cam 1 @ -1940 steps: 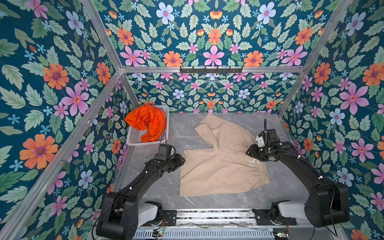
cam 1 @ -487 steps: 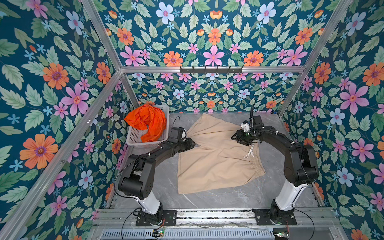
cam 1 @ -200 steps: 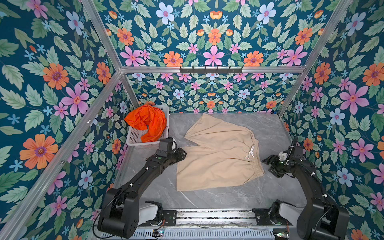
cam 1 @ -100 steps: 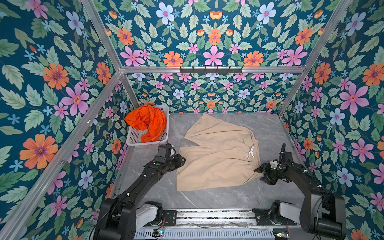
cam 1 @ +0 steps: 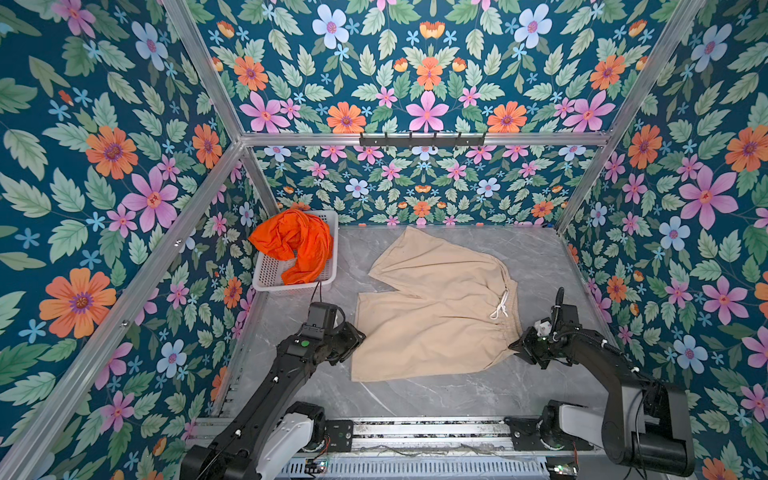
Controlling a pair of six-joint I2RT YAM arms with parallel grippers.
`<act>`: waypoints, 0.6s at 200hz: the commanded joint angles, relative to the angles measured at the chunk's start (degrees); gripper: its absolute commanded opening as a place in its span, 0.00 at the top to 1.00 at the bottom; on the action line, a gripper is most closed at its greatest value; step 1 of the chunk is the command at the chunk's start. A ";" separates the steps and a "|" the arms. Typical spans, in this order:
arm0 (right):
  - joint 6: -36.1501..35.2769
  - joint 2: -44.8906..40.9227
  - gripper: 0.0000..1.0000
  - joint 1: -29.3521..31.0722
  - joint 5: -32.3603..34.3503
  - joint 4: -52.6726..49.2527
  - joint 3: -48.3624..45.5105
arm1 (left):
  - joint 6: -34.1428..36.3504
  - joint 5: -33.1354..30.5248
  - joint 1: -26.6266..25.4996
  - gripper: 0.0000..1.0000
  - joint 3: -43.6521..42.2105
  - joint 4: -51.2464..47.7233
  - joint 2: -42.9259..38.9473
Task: Fold and stack the shorts
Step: 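Grasp the edge of the beige shorts nearest the robot with both grippers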
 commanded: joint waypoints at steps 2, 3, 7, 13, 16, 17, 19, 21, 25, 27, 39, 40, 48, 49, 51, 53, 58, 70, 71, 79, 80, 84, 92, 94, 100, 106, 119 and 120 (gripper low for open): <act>2.28 -1.76 0.79 1.06 1.98 -0.85 -0.30 | -14.21 -0.41 0.01 0.64 -3.01 -4.95 -4.81; 2.29 -1.79 0.79 1.07 2.01 -0.95 -0.26 | -14.66 -0.37 0.01 0.65 -3.23 -4.91 -5.11; 2.35 -2.01 0.79 1.30 2.12 -1.13 -0.25 | -16.10 -0.36 0.01 0.67 -3.93 -5.14 -6.20; 2.47 -2.19 0.79 1.63 2.29 -1.27 -0.29 | -17.66 -0.56 0.02 0.68 -4.84 -5.63 -7.66; 2.54 -2.30 0.79 1.81 2.31 -1.29 -0.30 | -18.32 -0.84 0.08 0.68 -5.17 -5.85 -8.31; 2.56 -2.32 0.79 1.88 2.31 -1.26 -0.30 | -18.32 -0.90 0.05 0.68 -5.28 -6.20 -8.48; 2.65 -2.39 0.79 2.07 2.42 -1.24 -0.30 | -18.67 -1.09 0.02 0.67 -5.47 -6.48 -8.81; 2.65 -2.45 0.79 2.12 2.47 -1.23 -0.30 | -18.94 -1.25 0.02 0.67 -5.65 -6.88 -9.14; 2.74 -2.56 0.78 2.37 2.69 -1.31 -0.30 | -19.28 -1.55 0.01 0.66 -5.92 -7.73 -9.74; 2.81 -2.58 0.78 2.45 2.78 -1.38 -0.30 | -19.44 -1.74 0.01 0.65 -6.00 -8.07 -9.88; 3.07 -2.62 0.78 2.98 3.18 -1.24 -0.31 | -19.49 -1.68 0.01 0.64 -6.74 -9.88 -9.85; 3.08 -2.62 0.78 3.04 3.19 -1.28 -0.30 | -19.49 -1.66 0.01 0.64 -6.81 -10.02 -9.83; 3.26 -2.66 0.78 3.18 3.14 -1.21 -0.30 | -19.11 -0.85 0.06 0.63 -7.30 -10.63 -9.18; 3.26 -2.66 0.78 3.18 3.14 -1.21 -0.30 | -18.99 -0.72 0.04 0.63 -7.35 -10.70 -9.10; 3.27 -2.62 0.78 3.24 3.10 -1.12 -0.33 | -18.93 -0.43 0.04 0.63 -7.50 -10.75 -8.92; 3.38 -2.64 0.78 3.31 3.10 -1.07 -0.31 | -18.87 -0.11 0.02 0.63 -7.67 -10.76 -8.68; 3.36 -2.68 0.78 3.43 3.10 -1.16 -0.30 | -18.76 0.53 0.01 0.62 -8.00 -10.64 -8.21; 3.27 -2.80 0.78 3.52 3.13 -1.30 -0.22 | -18.53 1.16 0.04 0.62 -8.37 -10.58 -7.23; 3.29 -2.81 0.78 3.53 3.17 -1.33 -0.17 | -18.53 1.12 0.03 0.62 -8.37 -10.63 -7.16; 3.27 -2.89 0.78 3.54 3.34 -1.40 -0.16 | -18.26 0.58 0.01 0.62 -8.16 -11.06 -6.79; 3.27 -2.93 0.78 3.54 3.35 -1.40 -0.19 | -18.17 0.52 0.01 0.62 -8.09 -11.18 -6.76; 3.27 -3.05 0.78 3.54 3.36 -1.40 -0.21 | -18.11 0.19 0.01 0.62 -7.95 -11.41 -6.69; 3.27 -3.18 0.78 3.67 3.45 -1.48 -0.25 | -17.79 -0.15 0.02 0.62 -7.75 -11.69 -6.34; 3.27 -3.19 0.78 3.66 3.45 -1.53 -0.29 | -17.75 -0.16 0.06 0.62 -7.69 -11.77 -6.26; 3.19 -3.20 0.78 3.65 3.53 -1.50 -0.30 | -17.44 -0.08 0.02 0.62 -7.65 -12.25 -5.97; 3.18 -3.23 0.78 3.63 3.54 -1.40 -0.30 | -17.14 -0.07 0.02 0.62 -7.53 -12.73 -5.65; 3.09 -3.07 0.78 3.63 3.50 -1.40 -0.34 | -16.29 0.17 0.03 0.61 -7.62 -13.75 -4.86; 3.05 -3.06 0.78 3.63 3.47 -1.40 -0.32 | -16.22 0.18 0.02 0.61 -7.64 -13.75 -4.78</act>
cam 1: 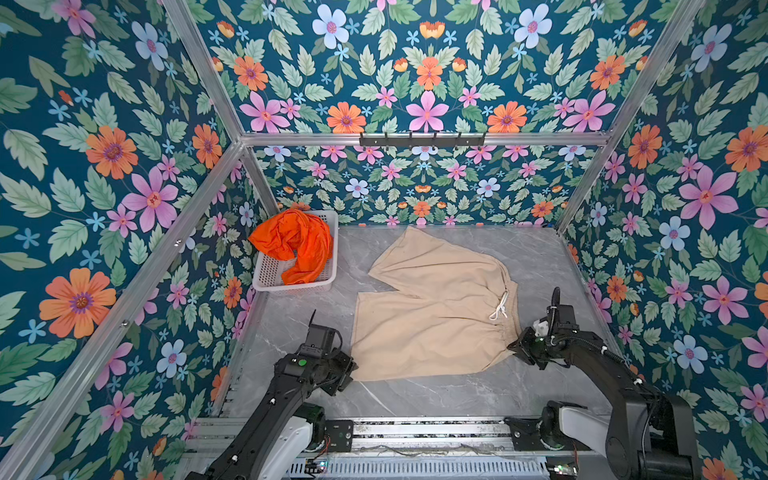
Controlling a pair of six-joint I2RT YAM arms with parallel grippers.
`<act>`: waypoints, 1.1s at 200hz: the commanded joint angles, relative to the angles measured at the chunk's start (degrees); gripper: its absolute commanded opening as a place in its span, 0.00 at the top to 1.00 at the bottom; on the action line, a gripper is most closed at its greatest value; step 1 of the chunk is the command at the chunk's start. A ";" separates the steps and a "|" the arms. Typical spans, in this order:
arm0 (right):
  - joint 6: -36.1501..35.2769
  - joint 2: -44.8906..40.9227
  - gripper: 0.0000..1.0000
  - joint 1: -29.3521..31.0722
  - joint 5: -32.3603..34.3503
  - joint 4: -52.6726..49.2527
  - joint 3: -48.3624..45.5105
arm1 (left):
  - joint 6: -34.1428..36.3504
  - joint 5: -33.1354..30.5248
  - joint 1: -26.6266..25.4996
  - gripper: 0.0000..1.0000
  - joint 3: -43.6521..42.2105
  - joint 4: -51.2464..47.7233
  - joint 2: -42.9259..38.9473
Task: Fold and stack the shorts
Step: 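Grasp the edge of the beige shorts nearest the robot with both grippers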
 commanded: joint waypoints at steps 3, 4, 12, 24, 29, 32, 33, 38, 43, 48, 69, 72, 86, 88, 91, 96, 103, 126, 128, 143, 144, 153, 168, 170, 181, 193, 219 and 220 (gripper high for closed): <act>0.39 0.00 0.78 0.05 0.59 -0.94 -0.02 | 1.76 0.00 0.01 0.61 0.17 -3.14 1.14; 0.39 0.00 0.78 0.03 0.59 -0.95 -0.02 | 1.82 0.00 0.01 0.61 0.12 -3.19 1.16; 0.41 0.09 0.78 0.07 0.43 -0.82 -0.06 | 2.11 0.39 0.07 0.61 -0.18 -3.05 1.63; 0.38 0.09 0.78 0.08 0.50 -0.77 -0.11 | 2.39 0.77 0.08 0.61 -0.46 -2.47 2.41; 0.39 -0.03 0.78 0.07 0.58 -0.82 -0.11 | 2.62 0.87 0.06 0.61 -0.46 -2.20 2.76; 0.41 -0.09 0.78 0.08 0.59 -0.83 -0.18 | 2.78 0.88 0.02 0.61 -0.46 -2.07 2.94; 0.40 -0.08 0.78 0.09 0.59 -0.81 -0.19 | 2.81 0.88 0.06 0.61 -0.46 -2.00 3.02; 0.46 -0.18 0.78 0.16 0.59 -0.85 -0.20 | 3.05 0.96 0.05 0.61 -0.38 -1.83 3.45; 0.47 -0.25 0.78 0.15 0.59 -0.79 -0.28 | 3.14 0.91 0.09 0.61 -0.27 -1.71 3.90; 0.47 -0.36 0.78 0.15 0.54 -0.81 -0.28 | 3.33 0.86 0.04 0.61 -0.12 -1.52 4.23; 0.39 -0.45 0.78 0.17 0.67 -0.84 -0.46 | 3.53 0.55 0.01 0.61 -0.19 0.01 5.10; 0.38 -0.47 0.78 0.17 0.67 -0.80 -0.42 | 3.67 0.41 0.01 0.61 -0.17 0.23 5.21; 0.32 -0.34 0.78 0.16 0.50 -0.62 -0.45 | 3.98 0.26 0.01 0.61 -0.54 1.47 6.11; 0.30 -0.34 0.78 0.15 0.43 -0.55 -0.46 | 3.99 0.31 0.01 0.61 -0.59 1.60 6.34; 0.30 -0.34 0.78 0.13 0.37 -0.54 -0.54 | 4.07 0.34 0.01 0.60 -0.67 1.94 6.57; 0.30 -0.35 0.78 0.17 0.32 -0.58 -0.55 | 4.11 0.35 0.04 0.61 -0.96 2.40 6.97; 0.41 -0.35 0.78 0.17 0.16 -0.49 -0.63 | 4.08 0.44 0.02 0.60 -1.30 3.04 7.52; 0.22 -0.62 0.78 0.26 0.12 -0.60 -0.85 | 4.09 0.00 0.01 0.64 -2.32 4.37 7.93; 0.21 -0.65 0.78 0.19 0.14 -0.70 -0.84 | 4.12 0.00 0.01 0.64 -2.44 4.46 7.94; 0.16 -0.86 0.78 0.26 0.14 -0.97 -0.90 | 4.08 -0.82 0.02 0.68 -2.81 4.19 7.94; 0.18 -0.87 0.78 0.26 0.15 -0.97 -0.90 | 4.03 -0.89 0.06 0.69 -2.82 4.21 7.94; 0.18 -1.09 0.78 0.21 0.21 -1.26 -0.90 | 4.09 -1.58 0.01 0.72 -2.98 4.28 7.81; 0.10 -1.30 0.78 0.28 0.23 -1.66 -0.81 | 4.21 -2.99 0.02 0.80 -2.89 4.38 7.52; 0.05 -1.38 0.78 0.31 0.19 -1.76 -0.81 | 4.26 -3.17 0.04 0.81 -2.91 4.46 7.51; 0.03 -1.72 0.78 0.42 0.15 -2.28 -0.64 | 4.44 -4.27 0.01 0.89 -2.67 4.54 7.50; -0.13 -2.31 0.78 0.57 0.39 -3.33 -0.30 | 5.09 -5.07 0.06 0.97 -2.34 4.54 7.58; -0.91 -4.25 0.79 0.61 1.67 -6.28 0.58 | 6.81 -7.28 0.02 1.00 -0.79 2.69 7.25; -0.88 -4.32 0.79 0.61 1.70 -6.44 0.63 | 6.89 -7.33 0.06 1.00 -0.71 2.62 7.20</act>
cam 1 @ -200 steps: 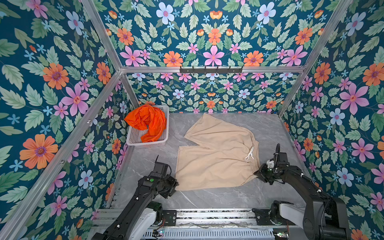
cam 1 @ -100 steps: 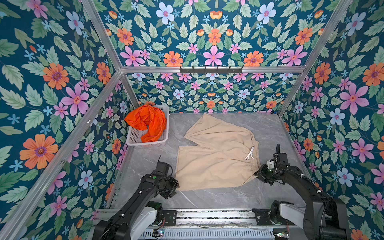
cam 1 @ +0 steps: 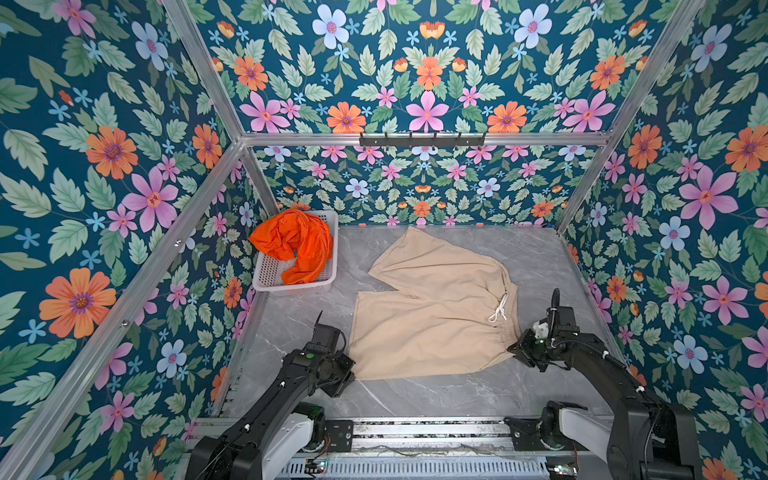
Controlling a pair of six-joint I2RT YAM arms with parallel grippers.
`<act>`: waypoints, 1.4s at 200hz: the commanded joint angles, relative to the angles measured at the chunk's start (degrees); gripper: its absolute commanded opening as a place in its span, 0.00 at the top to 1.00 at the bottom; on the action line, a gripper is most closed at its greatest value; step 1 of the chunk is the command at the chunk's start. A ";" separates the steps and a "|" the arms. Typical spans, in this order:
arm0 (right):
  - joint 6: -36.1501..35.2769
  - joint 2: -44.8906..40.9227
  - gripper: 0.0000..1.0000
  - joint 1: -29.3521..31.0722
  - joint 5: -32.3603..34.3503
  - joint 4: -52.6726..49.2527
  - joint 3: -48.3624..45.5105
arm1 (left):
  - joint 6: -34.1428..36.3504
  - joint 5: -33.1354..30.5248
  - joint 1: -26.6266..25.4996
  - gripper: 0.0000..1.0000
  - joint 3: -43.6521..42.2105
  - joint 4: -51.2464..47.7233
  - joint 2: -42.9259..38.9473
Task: Fold and stack the shorts
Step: 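Grasp the edge of the beige shorts nearest the robot with both grippers, then lift the near edge and fold it toward the far edge with both grippers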
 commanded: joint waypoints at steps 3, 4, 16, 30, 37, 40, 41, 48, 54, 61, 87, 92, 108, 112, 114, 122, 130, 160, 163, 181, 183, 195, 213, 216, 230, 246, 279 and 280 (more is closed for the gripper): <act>-0.75 -1.73 0.79 0.02 1.67 -4.13 0.94 | 2.60 -4.12 0.02 1.00 1.35 -2.32 -0.49; -0.77 -1.81 0.79 0.02 1.70 -4.30 0.96 | 2.61 -4.18 0.02 1.00 1.38 -2.41 -0.57; -0.95 -2.92 0.79 0.00 2.16 -5.87 1.33 | 3.32 -4.78 0.02 1.00 2.40 -3.38 -1.34; -1.05 -4.29 0.79 0.05 2.31 -7.92 1.67 | 4.29 -6.32 0.01 1.00 4.15 -5.36 -2.58; -0.98 -5.12 0.79 0.20 2.51 -9.14 1.91 | 5.06 -7.54 0.02 1.00 5.44 -6.70 -3.33; -0.92 -5.57 0.79 0.33 2.60 -9.66 1.99 | 5.37 -8.09 0.07 1.00 6.07 -7.35 -3.65; -0.81 -5.70 0.79 0.40 2.60 -9.93 2.02 | 5.45 -8.23 0.04 1.00 6.24 -7.60 -3.78; -0.33 -6.69 0.80 0.77 2.36 -10.84 2.13 | 6.23 -9.44 0.01 1.00 7.63 -9.16 -4.68; 0.21 -7.62 0.82 1.60 2.34 -11.73 2.27 | 6.88 -10.47 0.02 1.00 8.93 -10.66 -5.39; 0.67 -8.60 0.83 2.70 2.80 -13.48 2.93 | 7.60 -11.48 0.04 1.00 10.51 -12.92 -6.33; 3.37 -11.26 0.83 8.09 5.19 -18.85 5.30 | 11.52 -15.90 0.01 1.00 16.67 -17.90 -8.12; 3.66 -11.45 0.82 8.81 5.40 -19.80 5.77 | 12.73 -17.10 0.01 1.00 18.04 -18.59 -7.85; 3.81 -11.89 0.83 10.26 6.10 -22.06 7.72 | 17.80 -20.58 0.01 1.00 23.19 -19.36 -5.47; 3.67 -12.17 0.83 10.22 6.33 -22.39 8.27 | 19.07 -21.37 0.01 1.00 24.51 -19.35 -4.57; 3.64 -12.25 0.82 10.22 6.44 -22.40 8.57 | 19.62 -21.77 0.04 1.00 25.21 -19.30 -4.12; 3.53 -12.72 0.83 10.22 7.13 -22.39 9.76 | 21.86 -23.31 0.02 1.00 28.26 -19.06 -1.95; 3.40 -12.84 0.83 10.22 7.73 -22.53 11.28 | 24.10 -24.45 0.10 1.00 31.02 -18.35 0.19; 1.22 -9.21 0.83 10.24 7.77 -23.85 18.01 | 30.59 -26.41 0.01 1.00 40.21 -11.93 7.98; 0.93 -8.79 0.83 10.22 7.86 -23.83 18.64 | 30.96 -26.58 0.01 1.00 41.03 -11.64 8.64; -0.66 -6.29 0.84 10.16 8.55 -24.45 22.70 | 34.49 -27.22 0.02 1.00 46.00 -7.42 13.46; -0.79 -6.03 0.84 10.18 8.71 -24.54 23.23 | 34.77 -27.32 0.01 1.00 46.56 -7.20 13.97; -1.75 -4.43 0.84 10.14 9.09 -24.81 25.86 | 36.98 -27.29 0.01 1.00 49.97 -5.74 17.29; -2.75 -2.28 0.84 9.98 9.54 -24.96 29.48 | 39.64 -26.45 0.02 1.00 54.33 -2.83 21.43; -2.92 -1.98 0.84 9.86 9.55 -24.97 29.93 | 39.90 -26.33 0.01 1.00 54.91 -2.34 21.98; -3.37 -0.91 0.84 9.54 9.44 -24.63 32.20 | 40.91 -25.41 0.04 1.00 57.64 0.23 24.03; -3.67 0.08 0.84 9.08 9.06 -24.34 34.46 | 41.74 -24.46 0.01 1.00 60.87 1.78 26.36; -4.01 1.48 0.85 8.33 7.94 -23.59 37.30 | 42.24 -23.95 0.02 1.00 64.77 4.75 29.43; -3.98 1.47 0.85 8.31 7.91 -23.57 37.34 | 42.34 -23.94 0.02 1.00 64.77 5.04 29.42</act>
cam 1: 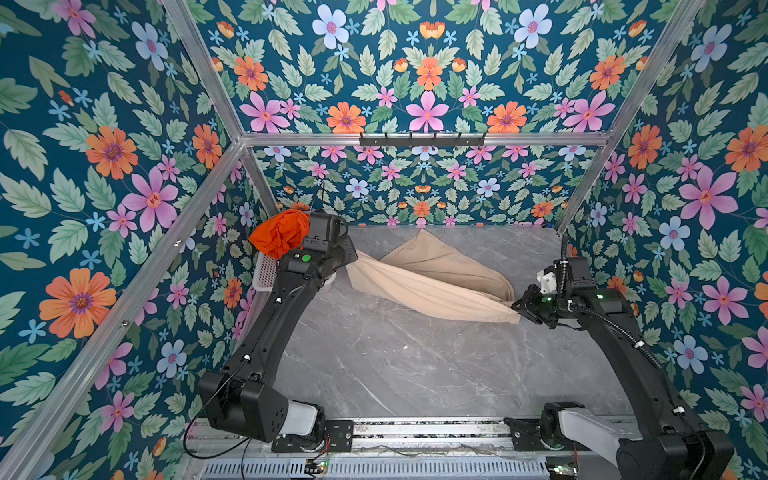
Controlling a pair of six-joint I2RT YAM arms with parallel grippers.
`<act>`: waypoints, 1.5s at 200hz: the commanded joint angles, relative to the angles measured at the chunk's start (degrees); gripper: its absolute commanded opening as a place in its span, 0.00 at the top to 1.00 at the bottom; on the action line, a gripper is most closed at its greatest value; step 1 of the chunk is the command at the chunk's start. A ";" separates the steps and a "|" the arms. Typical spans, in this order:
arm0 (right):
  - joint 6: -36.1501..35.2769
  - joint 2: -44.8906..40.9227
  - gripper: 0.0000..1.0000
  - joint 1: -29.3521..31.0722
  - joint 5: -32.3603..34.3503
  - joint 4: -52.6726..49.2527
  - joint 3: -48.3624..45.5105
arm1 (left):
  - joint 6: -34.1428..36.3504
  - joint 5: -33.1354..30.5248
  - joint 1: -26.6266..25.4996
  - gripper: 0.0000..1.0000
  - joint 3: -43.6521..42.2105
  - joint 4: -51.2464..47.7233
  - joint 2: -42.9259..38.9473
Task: Fold and stack the shorts
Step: 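Lift the near edge and fold it toward the far edge with both grippers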
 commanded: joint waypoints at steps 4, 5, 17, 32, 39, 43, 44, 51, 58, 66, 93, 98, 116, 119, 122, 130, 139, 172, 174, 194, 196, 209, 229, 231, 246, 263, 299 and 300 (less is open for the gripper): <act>-1.06 0.86 0.85 -0.66 1.02 -0.89 1.46 | 2.36 -1.87 0.13 1.00 1.05 5.85 1.16; -1.06 0.86 0.85 -0.66 1.02 -0.89 1.46 | 2.42 -1.87 0.13 1.00 1.03 5.98 1.27; -1.02 1.39 0.85 -1.04 0.32 -0.38 1.69 | 2.69 -2.06 0.12 1.00 1.43 7.22 2.11; -0.76 1.81 0.85 -1.34 -0.22 0.19 1.73 | 3.00 -1.24 0.12 1.00 2.19 8.65 3.24; -0.69 1.86 0.85 -1.42 -0.44 0.48 1.69 | 3.11 -0.50 0.15 1.00 2.81 9.13 3.87; -0.67 1.98 0.85 -1.57 -0.61 0.62 1.76 | 3.11 0.07 0.17 1.00 3.13 9.40 4.24; -0.62 1.99 0.85 -1.54 -0.67 0.64 1.77 | 3.11 0.20 0.15 1.00 3.21 9.50 4.35; -0.58 2.00 0.86 -1.63 -0.73 0.75 1.77 | 3.22 1.10 0.12 1.00 3.81 10.05 4.84; -0.51 1.89 0.85 -1.73 -0.83 0.91 1.77 | 3.19 1.77 0.12 1.00 4.35 10.70 5.22; -0.49 1.83 0.85 -1.74 -0.92 1.00 1.75 | 3.19 2.61 0.13 1.00 4.73 11.62 5.49; -0.49 1.64 0.86 -2.15 -0.98 0.85 1.52 | 3.67 3.92 0.13 1.00 5.23 14.18 6.01; -0.49 1.56 0.86 -2.17 -0.98 0.92 1.32 | 3.72 3.97 0.13 1.00 5.19 14.63 6.10; -0.40 1.56 0.86 -2.33 -1.31 1.22 0.86 | 4.15 4.92 0.12 1.00 5.21 15.72 7.00; -0.40 1.56 0.86 -2.38 -1.37 1.33 0.75 | 4.16 5.04 0.12 1.00 5.39 15.68 7.26; -0.40 1.54 0.86 -2.38 -1.46 1.42 0.66 | 4.16 5.30 0.17 1.00 5.48 15.71 7.49; -0.25 1.56 0.86 -2.39 -1.59 1.72 0.38 | 4.33 5.89 0.13 1.00 5.89 15.85 8.29; -0.14 1.55 0.86 -2.43 -1.60 2.09 0.03 | 4.42 6.26 0.12 1.00 6.23 16.15 9.11; 0.13 1.73 0.86 -3.40 -2.60 2.88 -1.34 | 4.84 7.18 0.12 1.00 7.68 18.33 11.69; 0.13 1.69 0.86 -3.55 -2.68 2.90 -1.44 | 4.84 7.18 0.17 1.00 7.91 18.45 11.92; 0.30 1.73 0.86 -4.71 -3.88 3.46 -2.78 | 5.19 7.57 0.12 1.00 9.44 19.66 14.19; 0.30 1.73 0.86 -4.86 -4.06 3.56 -2.90 | 5.25 7.65 0.12 1.00 9.66 19.71 14.45; 0.48 1.70 0.86 -5.85 -5.12 4.08 -3.94 | 5.47 8.09 0.12 1.00 11.24 19.81 16.48; 0.64 1.54 0.86 -6.61 -5.63 4.53 -5.19 | 5.74 8.82 0.12 1.00 13.57 20.19 19.55; 0.65 1.55 0.86 -6.72 -5.68 4.59 -5.29 | 5.74 8.95 0.17 1.00 13.79 20.28 19.81; 0.70 1.53 0.86 -7.21 -5.90 4.86 -6.07 | 5.66 9.59 0.17 1.00 15.50 20.81 22.10; 0.74 1.66 0.86 -7.97 -6.49 5.36 -6.87 | 5.52 10.27 0.04 1.00 17.56 21.20 24.70; 0.81 1.91 0.87 -9.71 -7.80 6.36 -8.42 | 4.21 12.46 -0.04 1.00 19.36 24.73 27.72; 0.77 1.91 0.87 -9.74 -7.82 6.37 -8.51 | 4.14 12.50 -0.09 1.00 19.41 24.86 27.78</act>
